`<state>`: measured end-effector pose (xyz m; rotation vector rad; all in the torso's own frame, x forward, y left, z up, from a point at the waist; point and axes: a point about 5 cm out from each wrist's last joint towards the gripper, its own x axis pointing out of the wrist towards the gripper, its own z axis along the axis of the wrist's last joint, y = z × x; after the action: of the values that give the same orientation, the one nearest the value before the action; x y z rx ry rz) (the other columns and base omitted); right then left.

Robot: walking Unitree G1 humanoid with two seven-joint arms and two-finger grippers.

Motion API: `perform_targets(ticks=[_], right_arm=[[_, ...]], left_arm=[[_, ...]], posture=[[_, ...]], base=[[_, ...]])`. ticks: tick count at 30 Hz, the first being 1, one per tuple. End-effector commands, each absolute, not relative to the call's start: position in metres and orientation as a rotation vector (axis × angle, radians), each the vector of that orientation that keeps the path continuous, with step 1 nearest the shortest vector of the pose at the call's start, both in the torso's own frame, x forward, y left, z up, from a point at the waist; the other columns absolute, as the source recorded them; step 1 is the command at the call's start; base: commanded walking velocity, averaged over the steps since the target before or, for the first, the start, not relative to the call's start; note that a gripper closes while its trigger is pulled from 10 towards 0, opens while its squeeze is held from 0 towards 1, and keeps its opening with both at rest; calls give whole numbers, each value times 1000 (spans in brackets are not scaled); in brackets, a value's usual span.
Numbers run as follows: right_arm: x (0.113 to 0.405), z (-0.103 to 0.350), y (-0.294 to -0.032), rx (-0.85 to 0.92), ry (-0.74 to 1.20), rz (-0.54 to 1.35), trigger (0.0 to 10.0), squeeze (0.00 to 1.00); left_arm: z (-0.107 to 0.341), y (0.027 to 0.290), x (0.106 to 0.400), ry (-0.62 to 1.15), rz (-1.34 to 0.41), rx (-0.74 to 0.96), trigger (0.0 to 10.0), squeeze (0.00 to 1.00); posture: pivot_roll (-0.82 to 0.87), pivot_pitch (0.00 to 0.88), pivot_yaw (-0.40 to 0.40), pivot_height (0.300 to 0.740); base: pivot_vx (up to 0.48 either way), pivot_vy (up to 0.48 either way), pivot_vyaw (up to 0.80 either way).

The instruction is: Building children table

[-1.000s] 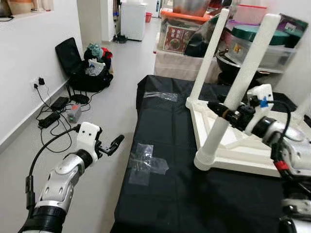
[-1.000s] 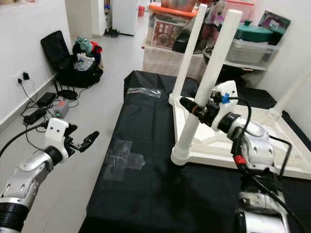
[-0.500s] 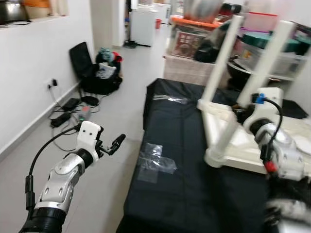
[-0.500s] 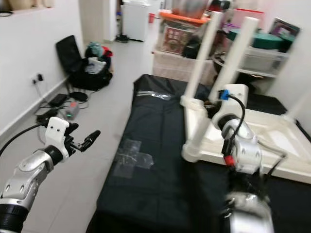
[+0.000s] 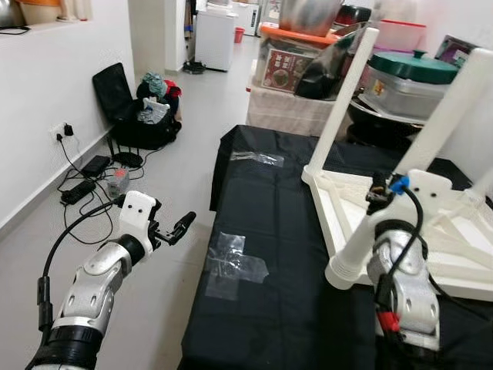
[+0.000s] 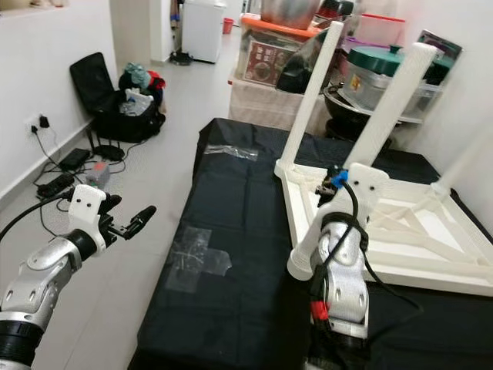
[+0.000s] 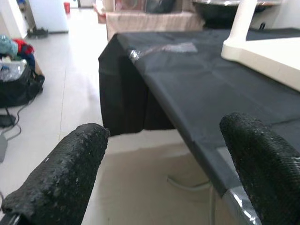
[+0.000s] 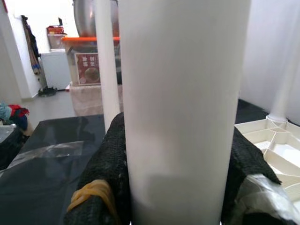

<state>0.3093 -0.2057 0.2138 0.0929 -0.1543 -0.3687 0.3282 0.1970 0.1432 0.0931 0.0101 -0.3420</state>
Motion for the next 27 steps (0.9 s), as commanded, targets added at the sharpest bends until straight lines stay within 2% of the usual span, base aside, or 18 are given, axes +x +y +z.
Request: perform_targets(ticks=[1, 2, 3, 8, 10, 11, 13, 16, 21, 22, 24, 25, 26, 27], right_arm=[[314, 198, -202, 109, -32, -331, 5843, 1000], [314, 198, -202, 109, -32, -331, 5843, 1000], [316, 209, -203, 92, -71, -270, 10000, 0], [319, 227, -201, 34, -130, -120, 10000, 0], [318, 232, -204, -107, -167, 268, 10000, 0], [318, 232, -204, -107, -167, 268, 10000, 0], [315, 224, -217, -227, -107, 545, 10000, 0], [323, 217, -233, -257, -45, 608, 10000, 0], [340, 218, -238, -259, -30, 588, 10000, 0], [348, 216, -238, -233, -14, 561, 3216, 0], [350, 215, -238, -229, -14, 560, 3216, 0], [351, 215, -238, -222, -19, 559, 2549, 0], [353, 214, -240, -229, -33, 538, 0, 0], [353, 214, -240, -229, -33, 538, 0, 0]], left_arm=[[142, 198, 329, 9, -349, 92, 10000, 0], [142, 198, 329, 9, -349, 92, 10000, 0], [139, 198, 328, 15, -348, 91, 10000, 0], [135, 199, 327, 23, -347, 90, 10000, 0], [134, 194, 328, 19, -349, 88, 10000, 0], [134, 194, 328, 19, -349, 88, 10000, 0], [133, 188, 329, 14, -355, 90, 10000, 0], [134, 184, 329, 7, -360, 93, 10000, 0], [134, 183, 329, -2, -360, 94, 10000, 0], [135, 182, 329, -6, -360, 93, 10000, 0], [135, 182, 328, -7, -361, 92, 10000, 0], [135, 181, 328, -8, -362, 92, 10000, 0], [135, 182, 328, -10, -361, 93, 10000, 0], [135, 182, 328, -10, -361, 93, 10000, 0]], posture=[[75, 0, -123, 740], [75, 0, -123, 740], [74, 0, -124, 740], [79, 0, -128, 740], [86, 0, -133, 740], [86, 0, -133, 740], [100, 0, -148, 740], [107, 0, -153, 740], [110, 0, -149, 740], [113, 0, -151, 740], [113, 0, -151, 740], [114, 0, -151, 740], [116, 0, -148, 740], [116, 0, -148, 740]], base=[[0, 0, 0], [0, 0, 0], [0, 0, 0], [0, 0, 0], [0, 0, 0], [0, 0, 0], [0, 0, 0], [0, 0, 0], [0, 0, 0], [0, 0, 0], [0, 0, 0], [0, 0, 0], [0, 0, 0], [0, 0, 0]])
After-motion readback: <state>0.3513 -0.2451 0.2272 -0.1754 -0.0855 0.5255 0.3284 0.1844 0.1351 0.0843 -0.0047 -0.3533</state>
